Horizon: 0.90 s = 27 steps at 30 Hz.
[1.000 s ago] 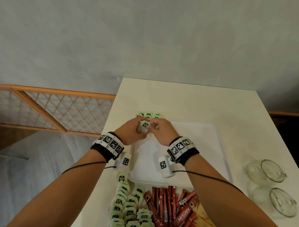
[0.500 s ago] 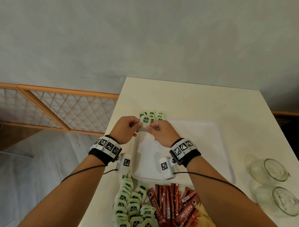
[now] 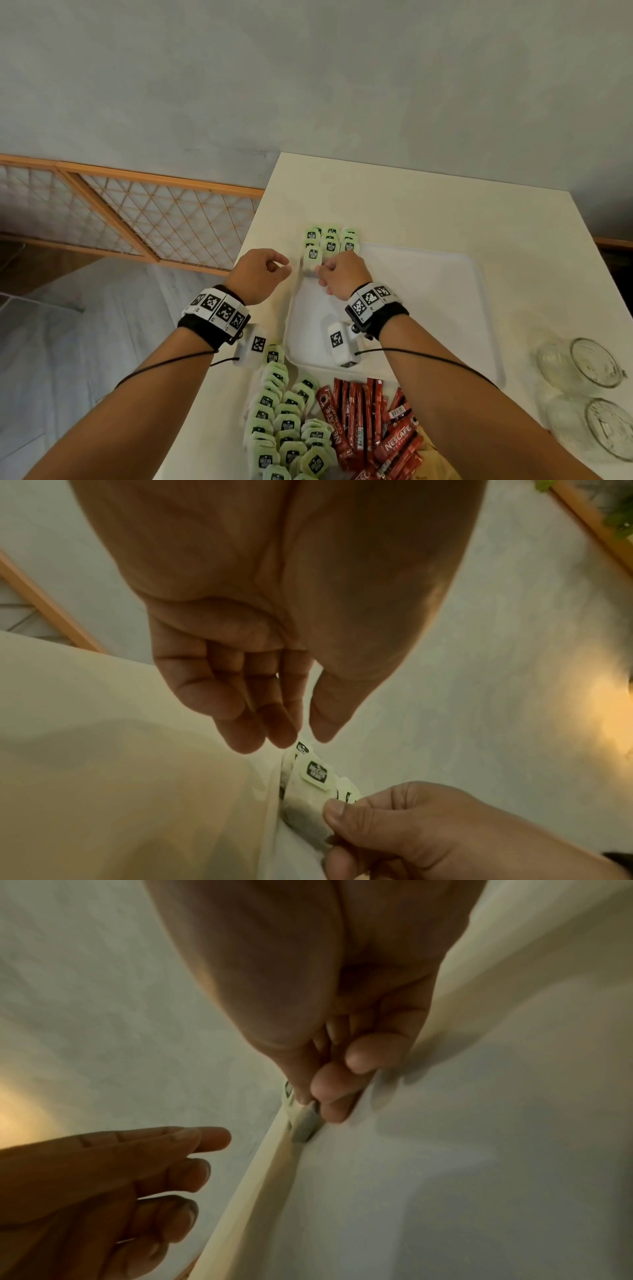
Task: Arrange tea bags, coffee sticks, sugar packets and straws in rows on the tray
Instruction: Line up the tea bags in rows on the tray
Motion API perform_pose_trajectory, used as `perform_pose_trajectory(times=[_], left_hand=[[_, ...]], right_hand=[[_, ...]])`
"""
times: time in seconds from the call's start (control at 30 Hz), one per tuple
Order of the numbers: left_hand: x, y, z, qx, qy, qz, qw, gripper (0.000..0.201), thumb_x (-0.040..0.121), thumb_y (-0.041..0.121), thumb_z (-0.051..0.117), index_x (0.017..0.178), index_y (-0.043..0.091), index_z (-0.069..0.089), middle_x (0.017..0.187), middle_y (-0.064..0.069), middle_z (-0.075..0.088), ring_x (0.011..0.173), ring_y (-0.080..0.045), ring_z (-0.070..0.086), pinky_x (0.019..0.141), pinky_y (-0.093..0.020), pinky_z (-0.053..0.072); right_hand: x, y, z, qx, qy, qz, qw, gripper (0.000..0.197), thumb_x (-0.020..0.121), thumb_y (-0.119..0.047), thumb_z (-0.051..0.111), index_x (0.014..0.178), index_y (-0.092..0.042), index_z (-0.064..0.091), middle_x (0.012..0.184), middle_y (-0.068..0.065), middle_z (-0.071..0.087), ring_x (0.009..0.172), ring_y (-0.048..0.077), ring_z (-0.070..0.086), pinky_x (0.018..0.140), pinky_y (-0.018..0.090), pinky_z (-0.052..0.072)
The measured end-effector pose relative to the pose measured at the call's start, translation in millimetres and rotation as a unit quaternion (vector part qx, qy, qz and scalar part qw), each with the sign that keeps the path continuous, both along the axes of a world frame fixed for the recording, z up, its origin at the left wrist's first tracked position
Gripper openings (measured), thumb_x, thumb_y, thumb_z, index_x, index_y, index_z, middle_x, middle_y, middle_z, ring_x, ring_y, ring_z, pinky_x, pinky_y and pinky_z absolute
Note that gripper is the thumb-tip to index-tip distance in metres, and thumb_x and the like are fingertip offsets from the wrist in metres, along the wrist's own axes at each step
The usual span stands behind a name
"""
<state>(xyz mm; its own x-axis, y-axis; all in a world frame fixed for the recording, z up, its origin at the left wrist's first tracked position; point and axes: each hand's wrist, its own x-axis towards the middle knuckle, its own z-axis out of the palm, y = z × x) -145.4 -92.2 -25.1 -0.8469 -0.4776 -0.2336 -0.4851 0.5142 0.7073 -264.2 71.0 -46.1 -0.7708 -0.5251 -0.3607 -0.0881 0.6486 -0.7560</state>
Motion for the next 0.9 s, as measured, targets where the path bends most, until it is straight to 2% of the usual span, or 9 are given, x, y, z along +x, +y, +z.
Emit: perform_pose_trajectory(times=[0.07, 0.13, 0.2, 0.33, 0.43, 0.57, 0.63, 0.77, 0.9], left_hand=[[6.2, 0.6, 0.5, -0.006, -0.001, -0.003, 1.0, 0.012, 0.094, 0.033, 0.066, 0.101, 0.023, 0.068, 0.088, -0.01, 0.071, 0.08, -0.027, 0.069, 0.06, -0.024, 0.048], [11.5, 1.5, 1.3, -0.009, 0.0, -0.009, 1.0, 0.012, 0.094, 0.032, 0.066, 0.101, 0.023, 0.067, 0.087, -0.008, 0.071, 0.079, -0.025, 0.069, 0.061, -0.023, 0.048], [16.0, 2.3, 3.3, -0.01, -0.001, -0.012, 1.0, 0.014, 0.094, 0.033, 0.066, 0.103, 0.023, 0.068, 0.087, -0.008, 0.071, 0.079, -0.024, 0.069, 0.062, -0.024, 0.049], [24.7, 2.4, 9.6, -0.006, -0.003, -0.013, 1.0, 0.017, 0.093, 0.035, 0.066, 0.105, 0.023, 0.068, 0.084, 0.0, 0.07, 0.079, -0.021, 0.069, 0.063, -0.024, 0.05], [33.9, 5.1, 13.0, -0.009, -0.011, -0.03, 0.999, 0.019, 0.093, 0.037, 0.066, 0.108, 0.024, 0.067, 0.082, 0.005, 0.068, 0.076, -0.015, 0.067, 0.066, -0.024, 0.049], [49.4, 11.7, 17.0, -0.025, -0.041, -0.069, 0.996, 0.021, 0.093, 0.041, 0.066, 0.109, 0.028, 0.065, 0.085, 0.009, 0.067, 0.074, -0.005, 0.061, 0.071, -0.021, 0.045], [57.5, 17.8, 20.7, -0.029, -0.052, -0.09, 0.994, 0.021, 0.093, 0.041, 0.066, 0.109, 0.028, 0.066, 0.085, 0.01, 0.066, 0.075, -0.003, 0.06, 0.07, -0.019, 0.043], [71.7, 36.4, 30.6, -0.039, -0.067, -0.139, 0.987, 0.018, 0.091, 0.041, 0.068, 0.105, 0.029, 0.07, 0.086, 0.014, 0.066, 0.07, 0.001, 0.058, 0.068, -0.014, 0.043], [85.2, 60.6, 39.7, -0.038, -0.09, -0.238, 0.966, 0.024, 0.089, 0.045, 0.07, 0.109, 0.031, 0.071, 0.094, 0.018, 0.066, 0.072, 0.009, 0.058, 0.066, -0.007, 0.043]], right_hand=[[0.8, -4.0, 0.8, -0.004, -0.01, -0.012, 1.0, 0.027, 0.098, -0.023, 0.064, 0.082, -0.004, 0.074, 0.077, 0.01, 0.075, 0.049, 0.013, 0.06, 0.051, 0.02, 0.049], [1.2, -6.9, 0.6, -0.001, -0.009, -0.015, 1.0, 0.029, 0.099, -0.022, 0.063, 0.076, -0.006, 0.071, 0.076, 0.011, 0.075, 0.052, 0.016, 0.063, 0.054, 0.025, 0.055], [1.2, -9.0, -0.1, 0.004, -0.001, -0.014, 1.0, 0.033, 0.099, -0.023, 0.063, 0.07, -0.009, 0.069, 0.074, 0.012, 0.075, 0.055, 0.019, 0.066, 0.063, 0.032, 0.062], [2.5, -10.7, -0.2, 0.004, -0.004, -0.025, 1.0, 0.035, 0.097, -0.029, 0.065, 0.069, -0.009, 0.068, 0.073, 0.012, 0.075, 0.06, 0.025, 0.071, 0.072, 0.042, 0.064], [7.7, -6.0, 2.2, 0.009, 0.007, -0.026, 1.0, 0.04, 0.097, -0.04, 0.063, 0.079, -0.006, 0.074, 0.071, 0.009, 0.075, 0.064, 0.025, 0.075, 0.072, 0.041, 0.064], [24.0, 13.5, 10.9, 0.003, 0.02, -0.009, 1.0, 0.048, 0.098, -0.042, 0.061, 0.077, -0.001, 0.073, 0.07, 0.004, 0.075, 0.057, 0.018, 0.072, 0.06, 0.024, 0.055], [34.8, 25.1, 16.2, -0.006, 0.0, -0.005, 1.0, 0.046, 0.098, -0.041, 0.062, 0.078, 0.0, 0.072, 0.071, 0.003, 0.076, 0.055, 0.014, 0.07, 0.054, 0.019, 0.05], [59.8, 47.3, 27.3, -0.029, -0.041, 0.02, 0.999, 0.036, 0.097, -0.042, 0.063, 0.08, -0.012, 0.074, 0.073, -0.002, 0.076, 0.055, 0.008, 0.068, 0.057, 0.025, 0.05], [90.6, 78.1, 35.8, -0.038, -0.07, 0.081, 0.993, 0.031, 0.097, -0.044, 0.062, 0.082, -0.021, 0.074, 0.079, -0.007, 0.076, 0.059, 0.007, 0.067, 0.058, 0.025, 0.05]])
